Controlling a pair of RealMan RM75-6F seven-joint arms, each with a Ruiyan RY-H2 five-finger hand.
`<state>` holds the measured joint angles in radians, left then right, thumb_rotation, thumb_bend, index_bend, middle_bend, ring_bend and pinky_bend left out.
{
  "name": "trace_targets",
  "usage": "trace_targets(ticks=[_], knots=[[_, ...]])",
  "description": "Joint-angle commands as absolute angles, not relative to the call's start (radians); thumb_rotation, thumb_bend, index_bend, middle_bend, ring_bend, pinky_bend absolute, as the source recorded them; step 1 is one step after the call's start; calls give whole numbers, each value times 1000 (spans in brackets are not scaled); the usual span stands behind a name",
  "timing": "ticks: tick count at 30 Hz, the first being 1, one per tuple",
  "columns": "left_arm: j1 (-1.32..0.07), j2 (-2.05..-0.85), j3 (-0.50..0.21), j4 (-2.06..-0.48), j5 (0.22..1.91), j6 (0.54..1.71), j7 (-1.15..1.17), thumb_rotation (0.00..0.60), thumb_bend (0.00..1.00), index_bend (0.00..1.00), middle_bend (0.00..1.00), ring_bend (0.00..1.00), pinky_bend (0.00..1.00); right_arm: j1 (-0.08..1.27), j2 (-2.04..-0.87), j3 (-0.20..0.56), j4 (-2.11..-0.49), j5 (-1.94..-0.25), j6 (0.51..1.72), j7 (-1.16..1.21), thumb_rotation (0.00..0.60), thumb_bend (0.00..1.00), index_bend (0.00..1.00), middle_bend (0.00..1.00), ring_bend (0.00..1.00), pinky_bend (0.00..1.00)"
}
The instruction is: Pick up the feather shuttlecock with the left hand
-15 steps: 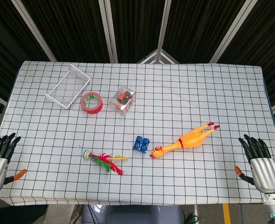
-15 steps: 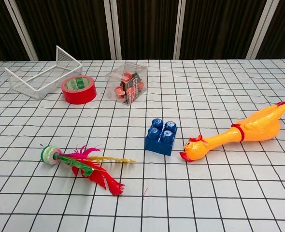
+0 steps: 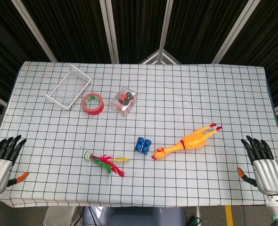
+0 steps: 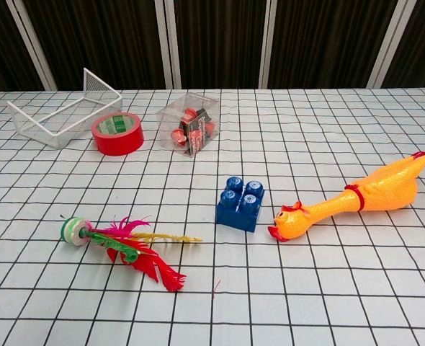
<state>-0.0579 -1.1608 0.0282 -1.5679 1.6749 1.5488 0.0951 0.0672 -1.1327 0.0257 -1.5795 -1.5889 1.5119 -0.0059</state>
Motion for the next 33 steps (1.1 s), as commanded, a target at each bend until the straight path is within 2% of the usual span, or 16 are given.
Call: trace_targets(ticks=[1, 4, 9, 14, 17, 25, 33], knots=[[-100, -1143, 52, -1555, 1736, 1498, 116, 600, 98, 0, 0, 0, 0, 67, -1133, 26, -1580, -1588, 1512, -6, 600, 339, 0, 0, 0, 0], [-137, -1133, 62, -1575, 1771, 1447, 161, 600, 113, 11, 0, 0, 0, 67, -1133, 27, -1581, -1585, 1511, -6, 600, 339, 0, 0, 0, 0], [-194, -1156, 56, -1638, 1791, 1354, 275, 600, 203, 155, 0, 0, 0, 66, -1132, 27, -1584, -1586, 1513, -4, 600, 339, 0, 0, 0, 0], [-256, -1239, 32, -1676, 1767, 1241, 389, 600, 319, 296, 20, 0, 0, 66, -1129, 28, -1582, -1583, 1513, 3, 600, 340, 0, 0, 0, 0], [-285, -1299, 15, -1677, 1746, 1194, 429, 600, 361, 343, 42, 0, 0, 65, -1126, 29, -1582, -1583, 1515, 9, 600, 339, 0, 0, 0, 0], [-352, -1463, -13, -1643, 1725, 1122, 509, 600, 394, 400, 73, 0, 0, 64, -1125, 30, -1582, -1581, 1515, 11, 600, 339, 0, 0, 0, 0], [-366, -1521, -18, -1627, 1677, 1095, 560, 600, 419, 435, 85, 0, 0, 64, -1122, 31, -1584, -1577, 1515, 17, 600, 339, 0, 0, 0, 0]])
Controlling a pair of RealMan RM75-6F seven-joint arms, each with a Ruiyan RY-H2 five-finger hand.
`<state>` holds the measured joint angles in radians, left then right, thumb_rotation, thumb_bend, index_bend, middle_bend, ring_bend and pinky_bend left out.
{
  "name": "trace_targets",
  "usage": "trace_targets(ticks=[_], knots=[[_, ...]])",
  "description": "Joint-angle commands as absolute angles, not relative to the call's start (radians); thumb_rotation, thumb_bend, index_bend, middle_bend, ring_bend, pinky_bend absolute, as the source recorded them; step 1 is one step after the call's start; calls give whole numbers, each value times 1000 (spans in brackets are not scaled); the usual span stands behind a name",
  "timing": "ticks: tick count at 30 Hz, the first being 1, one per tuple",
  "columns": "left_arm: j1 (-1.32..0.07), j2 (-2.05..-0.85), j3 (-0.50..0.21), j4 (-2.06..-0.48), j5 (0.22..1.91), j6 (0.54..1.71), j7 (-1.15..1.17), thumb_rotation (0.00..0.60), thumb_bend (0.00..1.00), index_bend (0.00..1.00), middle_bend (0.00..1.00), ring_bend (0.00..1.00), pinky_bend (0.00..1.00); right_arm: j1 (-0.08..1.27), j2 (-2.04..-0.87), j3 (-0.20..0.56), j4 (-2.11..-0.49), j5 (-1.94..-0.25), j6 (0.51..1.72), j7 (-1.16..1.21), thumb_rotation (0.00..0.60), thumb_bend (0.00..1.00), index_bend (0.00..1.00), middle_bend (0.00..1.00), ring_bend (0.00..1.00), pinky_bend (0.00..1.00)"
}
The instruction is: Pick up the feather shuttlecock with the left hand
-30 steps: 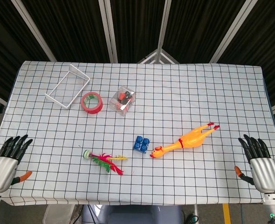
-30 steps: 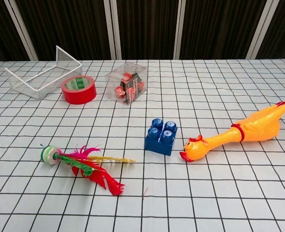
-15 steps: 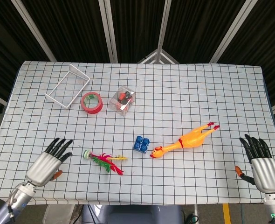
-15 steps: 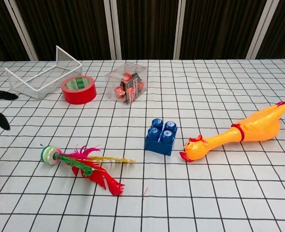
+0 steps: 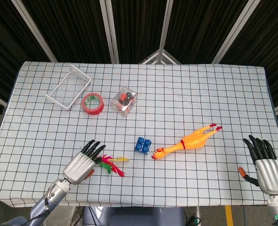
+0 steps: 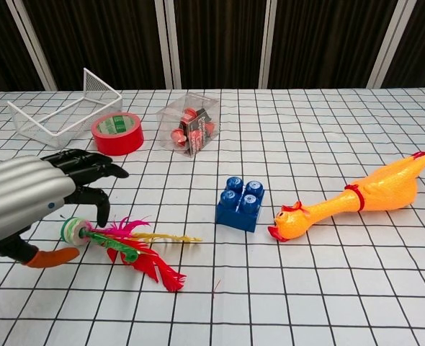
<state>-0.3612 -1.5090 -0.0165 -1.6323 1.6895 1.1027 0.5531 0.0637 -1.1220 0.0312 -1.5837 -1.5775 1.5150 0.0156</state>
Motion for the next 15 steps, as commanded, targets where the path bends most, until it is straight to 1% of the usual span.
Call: trace_targets(ticks=[1, 15], knots=[[-367, -1528, -18, -1625, 1670, 1090, 563, 600, 420, 439, 86, 0, 0, 63, -1121, 31, -1584, -1577, 1515, 18, 600, 339, 0, 0, 0, 0], [-393, -1633, -13, -1587, 1616, 1066, 579, 600, 448, 481, 108, 0, 0, 64, -1120, 30, -1587, -1576, 1511, 27, 600, 339, 0, 0, 0, 0]])
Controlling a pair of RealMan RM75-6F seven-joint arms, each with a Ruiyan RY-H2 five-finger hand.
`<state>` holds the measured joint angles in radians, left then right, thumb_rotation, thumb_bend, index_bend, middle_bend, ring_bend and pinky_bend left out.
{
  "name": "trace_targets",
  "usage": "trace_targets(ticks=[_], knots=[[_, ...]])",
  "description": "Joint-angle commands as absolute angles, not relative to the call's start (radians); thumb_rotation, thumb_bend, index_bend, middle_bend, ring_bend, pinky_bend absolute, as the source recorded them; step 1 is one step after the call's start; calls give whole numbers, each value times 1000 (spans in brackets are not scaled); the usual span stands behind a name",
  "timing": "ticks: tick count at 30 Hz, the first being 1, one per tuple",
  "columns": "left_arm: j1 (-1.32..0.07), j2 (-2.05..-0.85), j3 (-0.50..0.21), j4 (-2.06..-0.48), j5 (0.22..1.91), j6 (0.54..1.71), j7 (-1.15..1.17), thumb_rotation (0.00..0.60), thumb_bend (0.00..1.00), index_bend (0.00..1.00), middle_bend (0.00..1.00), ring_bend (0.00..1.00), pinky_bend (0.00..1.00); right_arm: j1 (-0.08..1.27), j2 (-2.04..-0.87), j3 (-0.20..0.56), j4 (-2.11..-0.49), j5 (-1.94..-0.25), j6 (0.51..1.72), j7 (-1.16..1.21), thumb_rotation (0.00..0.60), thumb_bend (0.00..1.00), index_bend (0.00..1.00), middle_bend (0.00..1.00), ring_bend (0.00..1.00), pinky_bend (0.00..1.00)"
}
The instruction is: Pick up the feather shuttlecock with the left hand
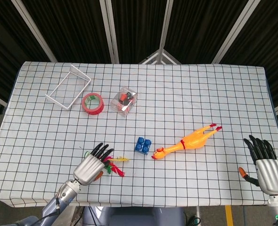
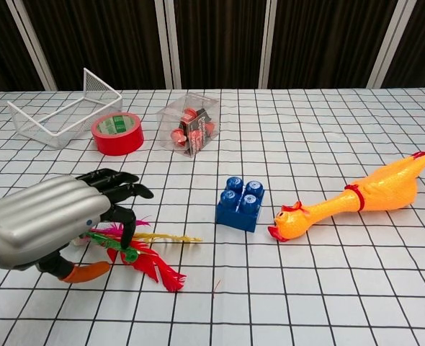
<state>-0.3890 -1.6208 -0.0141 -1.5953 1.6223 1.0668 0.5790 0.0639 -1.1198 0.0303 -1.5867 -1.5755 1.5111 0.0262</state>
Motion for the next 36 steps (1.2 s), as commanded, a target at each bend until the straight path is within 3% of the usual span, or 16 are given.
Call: trace_targets(ticks=[1, 11, 22, 36], knots=[[-394, -1638, -13, -1584, 1615, 1067, 579, 600, 452, 484, 111, 0, 0, 64, -1119, 30, -1587, -1576, 1511, 27, 600, 339, 0, 0, 0, 0], [-392, -1676, 11, -1550, 1629, 1113, 554, 600, 602, 539, 132, 0, 0, 64, -1119, 30, -1586, -1576, 1511, 31, 600, 339, 0, 0, 0, 0], [-398, -1664, 9, -1556, 1631, 1151, 546, 600, 610, 563, 141, 0, 0, 64, -1118, 30, -1589, -1573, 1508, 30, 600, 340, 0, 0, 0, 0], [-416, -1581, -58, -1641, 1606, 1210, 530, 600, 610, 565, 144, 0, 0, 64, -1118, 30, -1592, -1571, 1506, 26, 600, 339, 0, 0, 0, 0]])
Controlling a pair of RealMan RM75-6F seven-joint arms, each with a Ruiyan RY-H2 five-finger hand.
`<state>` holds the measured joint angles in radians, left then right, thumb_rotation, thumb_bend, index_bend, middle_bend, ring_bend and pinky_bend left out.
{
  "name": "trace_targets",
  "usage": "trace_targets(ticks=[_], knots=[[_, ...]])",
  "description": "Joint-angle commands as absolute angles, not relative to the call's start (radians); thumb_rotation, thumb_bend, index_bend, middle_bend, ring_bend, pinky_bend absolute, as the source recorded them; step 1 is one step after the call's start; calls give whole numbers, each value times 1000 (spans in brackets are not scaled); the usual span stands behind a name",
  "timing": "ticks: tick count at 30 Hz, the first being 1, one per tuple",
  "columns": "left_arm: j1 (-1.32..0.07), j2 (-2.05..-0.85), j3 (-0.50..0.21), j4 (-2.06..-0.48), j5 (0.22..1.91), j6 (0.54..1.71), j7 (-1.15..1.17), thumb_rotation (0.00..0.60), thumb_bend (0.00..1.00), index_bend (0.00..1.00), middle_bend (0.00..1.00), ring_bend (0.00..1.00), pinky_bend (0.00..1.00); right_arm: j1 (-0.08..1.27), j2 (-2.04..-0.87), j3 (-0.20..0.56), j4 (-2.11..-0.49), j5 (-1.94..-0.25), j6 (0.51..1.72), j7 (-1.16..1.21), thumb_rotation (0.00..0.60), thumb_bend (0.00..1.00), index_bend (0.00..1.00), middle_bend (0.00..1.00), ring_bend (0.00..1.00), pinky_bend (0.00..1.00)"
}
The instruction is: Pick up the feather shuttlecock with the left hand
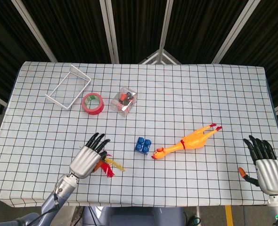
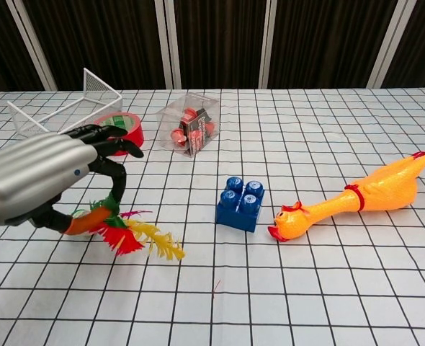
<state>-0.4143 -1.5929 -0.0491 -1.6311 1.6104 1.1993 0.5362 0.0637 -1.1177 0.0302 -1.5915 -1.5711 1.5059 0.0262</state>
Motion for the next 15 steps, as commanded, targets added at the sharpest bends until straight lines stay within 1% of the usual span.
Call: trace_targets(ticks=[1, 9, 15], knots=[[-416, -1576, -61, -1645, 1604, 1215, 526, 600, 610, 565, 144, 0, 0, 64, -1118, 30, -1592, -1571, 1506, 26, 600, 339, 0, 0, 0, 0], [-419, -1551, -83, -1660, 1584, 1240, 491, 600, 610, 566, 147, 0, 0, 64, -1119, 30, -1593, -1569, 1504, 19, 600, 339, 0, 0, 0, 0], [-421, -1541, -85, -1661, 1578, 1249, 480, 600, 610, 566, 147, 0, 0, 63, -1120, 30, -1591, -1568, 1504, 19, 600, 339, 0, 0, 0, 0]])
